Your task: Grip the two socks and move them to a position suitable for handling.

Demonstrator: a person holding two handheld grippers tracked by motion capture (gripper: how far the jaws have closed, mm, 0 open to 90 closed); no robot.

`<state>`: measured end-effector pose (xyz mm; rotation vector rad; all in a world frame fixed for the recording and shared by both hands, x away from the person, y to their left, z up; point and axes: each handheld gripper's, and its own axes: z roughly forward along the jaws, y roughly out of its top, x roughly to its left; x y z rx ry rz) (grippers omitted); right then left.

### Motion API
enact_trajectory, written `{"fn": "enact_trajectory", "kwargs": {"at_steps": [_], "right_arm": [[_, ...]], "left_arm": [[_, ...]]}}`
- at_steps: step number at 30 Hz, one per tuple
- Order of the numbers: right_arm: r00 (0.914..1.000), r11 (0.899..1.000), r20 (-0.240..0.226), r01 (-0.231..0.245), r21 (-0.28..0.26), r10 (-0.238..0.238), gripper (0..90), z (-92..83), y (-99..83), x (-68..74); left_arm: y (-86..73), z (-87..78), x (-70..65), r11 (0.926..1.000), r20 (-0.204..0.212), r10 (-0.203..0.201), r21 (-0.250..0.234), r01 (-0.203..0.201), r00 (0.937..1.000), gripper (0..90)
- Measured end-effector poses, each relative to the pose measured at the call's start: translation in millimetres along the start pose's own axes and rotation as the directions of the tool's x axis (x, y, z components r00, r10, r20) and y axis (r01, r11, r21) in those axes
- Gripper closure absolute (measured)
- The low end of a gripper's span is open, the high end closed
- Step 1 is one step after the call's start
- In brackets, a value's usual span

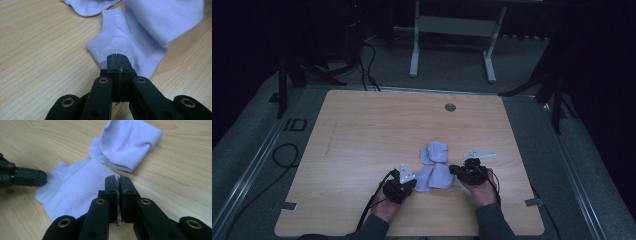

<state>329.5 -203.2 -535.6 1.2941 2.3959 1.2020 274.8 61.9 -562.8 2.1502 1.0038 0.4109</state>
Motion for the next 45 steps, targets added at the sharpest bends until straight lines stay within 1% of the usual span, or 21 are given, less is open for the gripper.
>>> {"fn": "enact_trajectory", "kwargs": {"at_steps": [3,10,12,13,16,17,19,24,30,31,32,33,36,37,45], "right_arm": [[0.9998,1.000,0.016,-0.007,0.011,0.007,85.7,-2.2,-5.2,-3.2],[0.9992,0.999,0.034,-0.022,0.035,0.021,85.8,-1.4,-12.0,-8.1],[0.9991,0.999,0.039,-0.019,0.044,0.017,85.8,0.0,-13.0,-9.3],[0.9990,0.998,0.043,-0.017,0.052,0.015,85.8,1.9,-13.6,-9.7],[0.9987,0.998,0.051,-0.011,0.064,0.007,85.8,5.2,-13.9,-9.5],[0.9985,0.998,0.056,-0.001,0.067,-0.002,85.8,7.8,-13.9,-9.5],[0.9983,0.998,0.057,-0.003,0.070,-0.001,85.8,9.8,-13.5,-9.4],[0.9982,0.998,0.059,0.005,0.067,-0.009,85.8,11.7,-11.9,-8.9],[0.9981,0.998,0.057,0.017,0.065,-0.020,86.0,15.8,-8.6,-6.5],[0.9981,0.998,0.055,0.022,0.065,-0.026,86.0,17.5,-7.3,-5.1],[0.9981,0.998,0.055,0.022,0.065,-0.026,86.0,17.5,-7.3,-5.1],[0.9975,0.997,0.059,0.035,0.064,-0.039,86.0,19.6,-5.9,-3.3],[0.9973,0.997,0.061,0.037,0.067,-0.041,85.9,20.8,-5.3,-1.6],[0.9967,0.997,0.062,0.048,0.068,-0.052,85.5,21.9,-4.9,-0.9],[0.9971,0.997,0.059,0.045,0.067,-0.049,85.2,22.6,-4.9,-1.2]], "left_arm": [[-0.9,-1.1,2.3,1.0000,-0.006,-0.008,0.001,0.008,0.9999,89.6],[-4.8,-6.0,8.8,0.9996,-0.020,-0.028,0.005,0.028,0.9994,89.6],[-6.8,-7.9,10.3,0.9991,-0.024,-0.041,0.003,0.041,0.9989,89.5],[-8.2,-9.8,11.5,0.9985,-0.023,-0.055,0.005,0.055,0.9982,89.5],[-9.1,-11.6,11.6,0.9984,-0.027,-0.055,0.011,0.055,0.9981,89.4],[-9.5,-12.3,11.5,0.9984,-0.029,-0.054,0.014,0.055,0.9981,89.4],[-10.4,-14.4,12.4,0.9981,-0.030,-0.057,0.022,0.058,0.9979,89.3],[-11.3,-15.7,12.7,0.9978,-0.035,-0.061,0.024,0.062,0.9975,89.1],[-12.2,-17.6,13.8,0.9978,-0.052,-0.057,0.031,0.059,0.9970,88.9],[-12.6,-18.3,15.5,0.9972,-0.059,-0.066,0.032,0.068,0.9961,88.8],[-12.6,-18.3,15.5,0.9972,-0.059,-0.066,0.032,0.068,0.9961,88.6],[-12.9,-18.7,16.6,0.9968,-0.061,-0.071,0.031,0.073,0.9956,88.5],[-12.9,-19.3,17.9,0.9966,-0.071,-0.073,0.034,0.076,0.9948,88.2],[-12.9,-19.3,17.4,0.9967,-0.077,-0.072,0.033,0.074,0.9945,87.4],[-13.1,-19.9,18.1,0.9964,-0.082,-0.074,0.036,0.078,0.9939,85.5]]}}
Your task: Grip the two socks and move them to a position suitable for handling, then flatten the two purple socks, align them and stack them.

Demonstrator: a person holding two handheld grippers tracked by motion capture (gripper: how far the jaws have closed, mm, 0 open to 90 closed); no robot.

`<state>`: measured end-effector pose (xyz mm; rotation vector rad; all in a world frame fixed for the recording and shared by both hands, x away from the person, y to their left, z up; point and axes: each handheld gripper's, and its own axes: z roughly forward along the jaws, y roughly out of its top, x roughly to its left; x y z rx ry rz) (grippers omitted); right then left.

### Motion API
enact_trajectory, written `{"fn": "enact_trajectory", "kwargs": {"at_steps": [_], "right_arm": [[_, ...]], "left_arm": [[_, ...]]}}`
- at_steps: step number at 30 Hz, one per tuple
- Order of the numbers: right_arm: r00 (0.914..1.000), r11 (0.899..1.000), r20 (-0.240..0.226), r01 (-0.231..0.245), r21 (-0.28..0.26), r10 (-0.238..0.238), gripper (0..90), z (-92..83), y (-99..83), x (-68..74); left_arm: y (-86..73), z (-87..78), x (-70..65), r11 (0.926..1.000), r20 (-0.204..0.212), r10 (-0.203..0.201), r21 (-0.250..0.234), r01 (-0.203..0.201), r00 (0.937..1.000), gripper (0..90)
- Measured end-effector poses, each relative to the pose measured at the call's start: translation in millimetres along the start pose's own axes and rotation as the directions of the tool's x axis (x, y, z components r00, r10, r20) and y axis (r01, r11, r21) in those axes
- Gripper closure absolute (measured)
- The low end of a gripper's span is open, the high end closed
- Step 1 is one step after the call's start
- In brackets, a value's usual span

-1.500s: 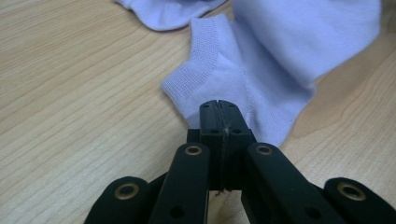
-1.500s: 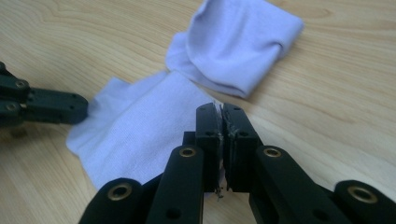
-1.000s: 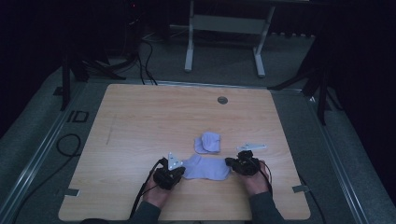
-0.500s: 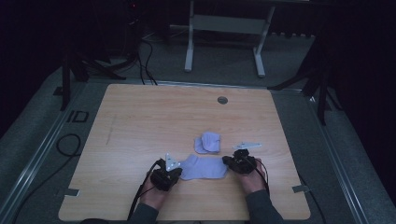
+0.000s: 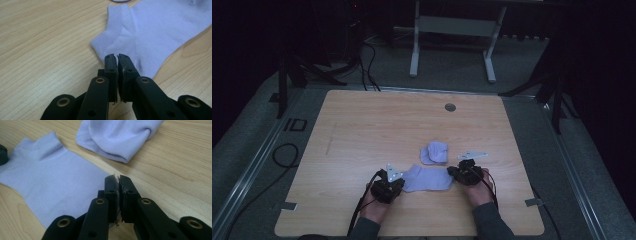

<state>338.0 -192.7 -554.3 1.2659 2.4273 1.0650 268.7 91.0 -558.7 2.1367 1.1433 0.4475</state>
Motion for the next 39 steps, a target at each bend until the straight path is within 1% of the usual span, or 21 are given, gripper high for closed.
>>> {"fn": "enact_trajectory", "kwargs": {"at_steps": [9,10,11,12,13,14,16,17,18,20,21,22,23,24,25,28,31,32,33,34,39], "right_arm": [[1.0000,1.000,-0.004,0.008,0.008,-0.008,84.4,2.6,0.3,1.1],[1.0000,1.000,-0.008,0.005,0.012,-0.005,81.8,2.8,0.6,1.1],[1.0000,1.000,-0.008,0.005,0.012,-0.005,81.8,2.8,0.6,1.1],[0.9999,1.000,-0.012,0.005,0.009,-0.005,78.3,1.6,0.8,1.5],[0.9999,1.000,-0.012,0.005,0.009,-0.005,78.3,1.6,0.8,1.5],[0.9999,1.000,-0.011,0.005,0.005,-0.005,75.8,0.6,1.1,1.7],[1.0000,1.000,-0.003,0.004,-0.016,-0.004,66.0,-4.6,3.9,3.0],[1.0000,1.000,-0.003,0.004,-0.016,-0.004,66.0,-4.6,3.9,3.0],[1.0000,1.000,0.003,0.008,-0.025,-0.008,63.2,-6.9,5.6,3.4],[0.9998,0.999,0.014,0.012,-0.051,-0.012,56.4,-12.0,13.1,3.3],[0.9998,0.999,0.014,0.012,-0.051,-0.012,56.4,-12.0,13.1,3.3],[0.9998,0.998,0.014,0.014,-0.053,-0.013,54.5,-12.1,19.7,2.6],[0.9998,0.998,0.014,0.014,-0.053,-0.013,54.5,-12.1,19.7,2.6],[0.9996,0.998,0.019,0.021,-0.055,-0.020,53.7,-10.3,26.5,3.0],[0.9996,0.998,0.019,0.021,-0.055,-0.020,53.7,-10.3,26.5,3.0],[0.9987,0.998,0.030,0.043,-0.054,-0.042,53.7,-5.3,39.9,4.6],[0.9984,0.997,0.034,0.047,-0.054,-0.045,54.0,-3.3,46.0,5.3],[0.9977,0.997,0.043,0.055,-0.047,-0.053,55.6,-0.8,52.0,5.6],[0.9977,0.997,0.043,0.055,-0.047,-0.053,55.6,-0.8,52.0,5.6],[0.9967,0.997,0.056,0.061,-0.040,-0.059,57.9,2.0,56.2,4.5],[0.9965,0.999,0.073,0.043,-0.026,-0.041,60.7,8.0,62.6,0.5]], "left_arm": [[0.1,0.3,0.2,1.0000,-0.009,-0.003,-0.002,0.003,1.0000,85.8],[0.1,0.3,0.4,1.0000,-0.007,-0.005,-0.002,0.005,1.0000,85.8],[0.1,0.3,0.5,1.0000,-0.007,-0.004,-0.002,0.003,1.0000,85.8],[0.4,0.4,0.6,1.0000,-0.008,-0.004,-0.001,0.004,1.0000,85.7],[0.4,0.4,0.6,1.0000,-0.008,-0.004,-0.001,0.004,1.0000,85.7],[0.4,0.4,0.6,1.0000,-0.008,-0.005,-0.001,0.005,1.0000,85.7],[0.3,0.5,0.4,1.0000,-0.009,-0.005,-0.002,0.005,0.9999,85.7],[0.3,0.5,0.4,1.0000,-0.010,-0.005,-0.002,0.005,0.9999,85.7],[0.3,0.4,0.5,1.0000,-0.009,-0.005,-0.002,0.005,0.9999,85.6],[0.2,0.4,0.4,1.0000,-0.010,-0.005,-0.002,0.005,0.9999,85.6],[0.2,0.4,0.4,1.0000,-0.010,-0.005,-0.002,0.005,0.9999,85.5],[0.2,0.4,0.2,1.0000,-0.012,-0.006,-0.003,0.006,0.9999,85.2],[0.2,0.4,0.2,1.0000,-0.012,-0.006,-0.003,0.006,0.9999,84.5],[0.1,0.3,0.9,1.0000,-0.014,-0.006,-0.001,0.006,0.9999,83.2],[0.1,0.3,0.9,1.0000,-0.014,-0.006,-0.001,0.006,0.9999,82.1],[0.1,0.2,2.5,0.9999,-0.005,-0.013,0.000,0.013,0.9999,80.2],[0.1,0.0,2.5,1.0000,-0.001,-0.008,0.001,0.008,1.0000,78.7],[0.1,0.1,2.0,1.0000,0.003,-0.009,0.001,0.009,1.0000,78.0],[0.1,0.1,1.7,1.0000,0.005,-0.008,0.002,0.008,1.0000,78.0],[0.2,0.3,1.1,1.0000,0.009,-0.006,0.001,0.006,0.9999,77.7],[0.2,0.4,1.1,1.0000,0.012,-0.008,0.000,0.008,0.9999,77.0]]}}
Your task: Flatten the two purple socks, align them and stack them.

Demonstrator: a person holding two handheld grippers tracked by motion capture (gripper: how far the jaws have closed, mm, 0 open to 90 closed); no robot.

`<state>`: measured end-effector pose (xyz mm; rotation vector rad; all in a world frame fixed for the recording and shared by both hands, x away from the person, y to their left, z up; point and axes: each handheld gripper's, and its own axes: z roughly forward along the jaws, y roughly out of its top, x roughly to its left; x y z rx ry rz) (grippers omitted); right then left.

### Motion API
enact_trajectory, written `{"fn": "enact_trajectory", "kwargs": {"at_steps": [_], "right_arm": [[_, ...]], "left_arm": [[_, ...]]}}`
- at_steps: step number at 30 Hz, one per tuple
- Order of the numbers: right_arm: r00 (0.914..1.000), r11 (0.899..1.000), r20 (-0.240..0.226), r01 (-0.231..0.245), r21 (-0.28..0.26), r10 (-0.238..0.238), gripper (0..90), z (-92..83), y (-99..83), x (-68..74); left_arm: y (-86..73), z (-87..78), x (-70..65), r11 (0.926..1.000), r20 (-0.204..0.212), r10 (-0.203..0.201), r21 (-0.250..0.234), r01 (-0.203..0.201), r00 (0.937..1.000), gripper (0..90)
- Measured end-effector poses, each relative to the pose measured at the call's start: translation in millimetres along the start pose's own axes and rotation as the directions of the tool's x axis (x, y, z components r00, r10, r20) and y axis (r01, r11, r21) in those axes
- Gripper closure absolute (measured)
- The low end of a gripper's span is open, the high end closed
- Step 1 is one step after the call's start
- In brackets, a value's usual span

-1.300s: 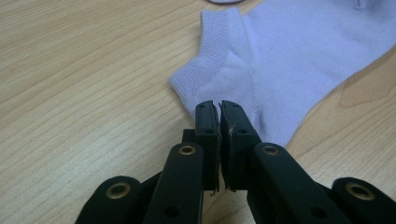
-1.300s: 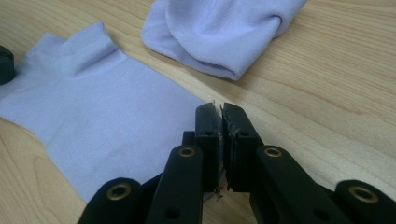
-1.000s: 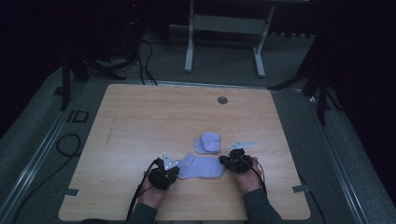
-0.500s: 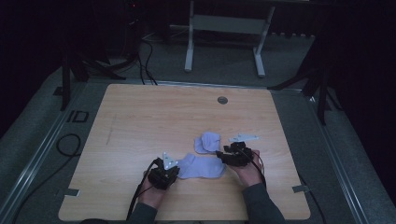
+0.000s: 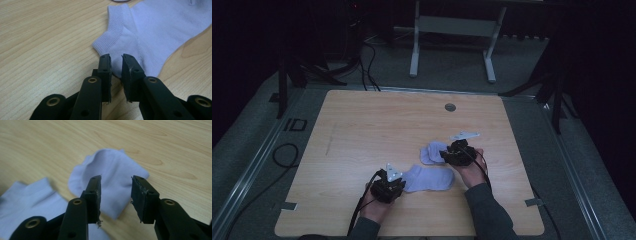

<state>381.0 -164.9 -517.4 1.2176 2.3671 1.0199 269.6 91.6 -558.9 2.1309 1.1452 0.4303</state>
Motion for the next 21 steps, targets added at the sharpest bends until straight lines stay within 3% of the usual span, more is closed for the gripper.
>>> {"fn": "enact_trajectory", "kwargs": {"at_steps": [2,5,9,14,15,16,17,18,19,21], "right_arm": [[0.9996,1.000,0.015,-0.024,0.015,0.024,61.8,8.9,8.8,-4.5],[0.9993,0.999,-0.009,-0.036,0.009,0.036,60.3,11.3,13.3,-2.2],[0.9977,0.999,-0.061,0.031,0.012,-0.031,57.4,19.8,23.5,20.3],[0.9987,0.998,-0.044,0.028,0.062,-0.025,60.1,34.3,27.4,26.8],[0.9993,0.996,-0.035,0.014,0.087,-0.011,66.2,40.2,28.4,25.8],[0.9993,0.996,-0.035,0.014,0.087,-0.011,66.2,40.2,28.4,25.8],[0.9988,0.995,-0.047,0.015,0.099,-0.010,80.6,42.6,29.0,24.7],[0.9988,0.995,-0.047,0.015,0.099,-0.010,80.6,42.6,29.0,24.7],[0.9989,0.996,-0.043,0.021,0.087,-0.017,88.6,40.4,29.7,25.9],[0.9990,0.997,-0.042,0.020,0.078,-0.017,88.9,38.5,30.3,26.0]], "left_arm": [[0.1,0.1,0.4,1.0000,0.001,-0.003,0.000,0.003,1.0000,76.7],[0.1,0.4,0.3,1.0000,0.002,-0.008,-0.003,0.008,1.0000,76.6],[0.2,0.4,0.3,1.0000,0.002,-0.007,-0.001,0.007,1.0000,75.8],[0.2,0.1,0.2,1.0000,0.001,-0.005,0.001,0.005,1.0000,75.3],[0.2,0.2,0.3,1.0000,0.002,-0.007,0.001,0.007,1.0000,75.2],[0.2,0.2,0.3,1.0000,0.002,-0.007,0.001,0.007,1.0000,75.0],[0.3,0.2,0.7,1.0000,0.004,-0.008,0.001,0.008,1.0000,74.9],[0.3,0.2,0.7,1.0000,0.004,-0.008,0.001,0.008,1.0000,74.9],[0.4,0.4,1.0,1.0000,0.004,-0.007,0.001,0.007,1.0000,74.9],[0.4,0.4,1.0,1.0000,0.003,-0.007,0.001,0.007,1.0000,74.9]]}}
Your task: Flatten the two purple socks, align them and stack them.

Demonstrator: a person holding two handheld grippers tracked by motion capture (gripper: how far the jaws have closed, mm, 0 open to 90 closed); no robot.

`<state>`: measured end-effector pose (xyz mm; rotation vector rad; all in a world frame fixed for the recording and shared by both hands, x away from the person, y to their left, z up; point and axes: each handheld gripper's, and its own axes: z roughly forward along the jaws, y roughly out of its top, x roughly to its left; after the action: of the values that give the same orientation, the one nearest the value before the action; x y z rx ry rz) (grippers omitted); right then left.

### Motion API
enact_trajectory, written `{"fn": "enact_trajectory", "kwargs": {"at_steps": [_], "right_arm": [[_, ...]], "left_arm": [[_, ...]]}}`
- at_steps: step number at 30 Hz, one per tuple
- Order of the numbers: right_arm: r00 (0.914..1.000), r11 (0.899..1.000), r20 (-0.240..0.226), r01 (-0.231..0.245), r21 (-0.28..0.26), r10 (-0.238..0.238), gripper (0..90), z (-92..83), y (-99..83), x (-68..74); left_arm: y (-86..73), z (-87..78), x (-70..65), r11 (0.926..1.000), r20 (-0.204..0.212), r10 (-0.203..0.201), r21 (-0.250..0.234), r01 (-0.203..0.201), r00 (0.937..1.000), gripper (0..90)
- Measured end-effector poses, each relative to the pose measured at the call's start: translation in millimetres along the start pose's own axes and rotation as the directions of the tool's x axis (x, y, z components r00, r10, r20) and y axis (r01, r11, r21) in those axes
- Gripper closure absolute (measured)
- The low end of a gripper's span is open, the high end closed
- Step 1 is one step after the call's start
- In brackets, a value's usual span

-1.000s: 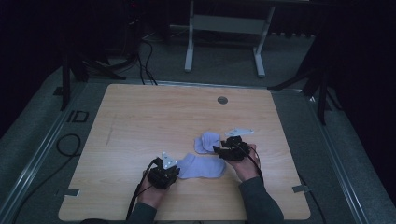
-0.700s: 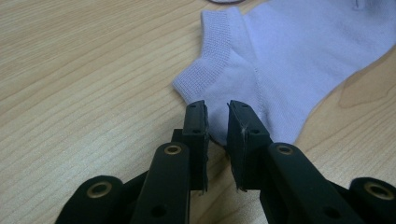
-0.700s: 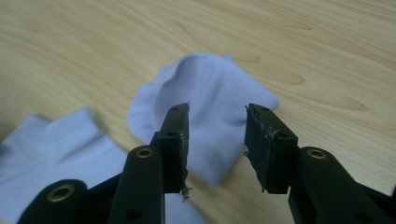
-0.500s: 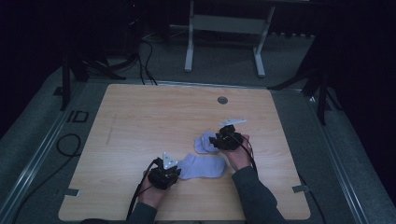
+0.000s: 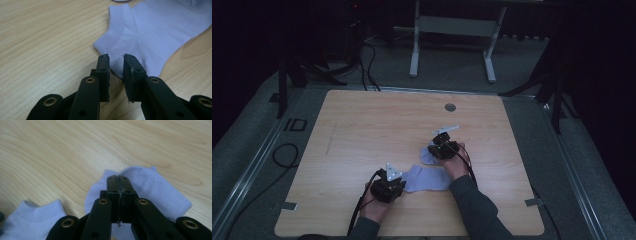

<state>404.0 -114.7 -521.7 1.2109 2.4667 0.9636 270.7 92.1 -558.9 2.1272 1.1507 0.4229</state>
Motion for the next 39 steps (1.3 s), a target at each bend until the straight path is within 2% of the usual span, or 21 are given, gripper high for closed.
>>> {"fn": "enact_trajectory", "kwargs": {"at_steps": [4,6,10,17,20,22,23,24,25,26,28,30,34,36,39], "right_arm": [[0.9998,0.999,-0.014,-0.015,-0.043,0.015,89.0,-14.8,1.2,-2.9],[0.9997,0.999,-0.016,-0.020,-0.050,0.019,88.9,-17.5,1.4,-3.4],[0.9996,0.996,-0.012,-0.028,-0.083,0.027,88.9,-33.4,0.7,-10.2],[0.9992,0.994,-0.008,-0.040,-0.098,0.039,88.9,-47.3,-5.8,-24.4],[0.9977,0.992,-0.011,-0.067,-0.106,0.066,89.0,-52.8,-11.4,-33.8],[0.9947,0.989,0.000,-0.102,-0.107,0.103,89.0,-56.5,-18.7,-46.1],[0.9947,0.989,0.000,-0.102,-0.107,0.103,89.0,-56.5,-18.7,-46.1],[0.9901,0.984,-0.002,-0.140,-0.111,0.140,89.0,-57.9,-24.2,-56.3],[0.9901,0.984,-0.002,-0.140,-0.111,0.140,89.0,-57.9,-24.2,-56.3],[0.9857,0.980,0.013,-0.166,-0.111,0.168,89.0,-59.2,-29.1,-66.1],[0.9828,0.977,0.021,-0.180,-0.113,0.184,89.1,-60.0,-31.0,-70.5],[0.9793,0.976,0.054,-0.188,-0.113,0.195,89.0,-61.4,-33.9,-78.2],[0.9730,0.982,0.146,-0.169,-0.080,0.179,89.0,-60.3,-39.8,-88.8],[0.9718,0.982,0.152,-0.171,-0.075,0.181,89.0,-59.9,-41.1,-89.9],[0.9667,0.987,0.201,-0.150,-0.058,0.159,89.0,-59.0,-46.7,-88.7]], "left_arm": [[0.1,0.0,-0.6,1.0000,-0.003,0.000,0.000,0.000,1.0000,74.9],[0.0,-0.1,-0.7,1.0000,-0.004,-0.001,0.000,0.001,1.0000,74.8],[0.1,-0.1,-0.2,1.0000,-0.001,-0.001,0.000,0.001,1.0000,74.4],[0.2,-0.1,-0.1,1.0000,-0.001,-0.001,0.002,0.001,1.0000,74.4],[0.2,-0.1,-0.1,1.0000,-0.001,-0.002,0.001,0.002,1.0000,74.3],[0.1,-0.1,-0.3,1.0000,-0.003,-0.001,0.000,0.001,1.0000,74.4],[0.1,-0.1,-0.3,1.0000,-0.003,-0.001,0.000,0.001,1.0000,74.4],[0.1,-0.1,-0.1,1.0000,-0.002,-0.002,0.001,0.002,1.0000,74.4],[0.1,-0.1,-0.1,1.0000,-0.002,-0.002,0.001,0.002,1.0000,74.4],[0.1,0.0,-0.2,1.0000,-0.002,-0.002,0.000,0.002,1.0000,74.3],[0.2,0.0,-0.1,1.0000,-0.002,-0.002,0.001,0.002,1.0000,74.3],[0.2,0.0,-0.1,1.0000,-0.002,-0.002,0.002,0.002,1.0000,74.3],[0.3,-0.2,-0.2,1.0000,-0.003,-0.001,0.003,0.001,1.0000,74.3],[0.2,-0.1,-0.3,1.0000,-0.003,-0.002,0.002,0.002,1.0000,74.3],[0.2,0.0,-0.2,1.0000,-0.002,-0.002,0.001,0.002,1.0000,74.3]]}}
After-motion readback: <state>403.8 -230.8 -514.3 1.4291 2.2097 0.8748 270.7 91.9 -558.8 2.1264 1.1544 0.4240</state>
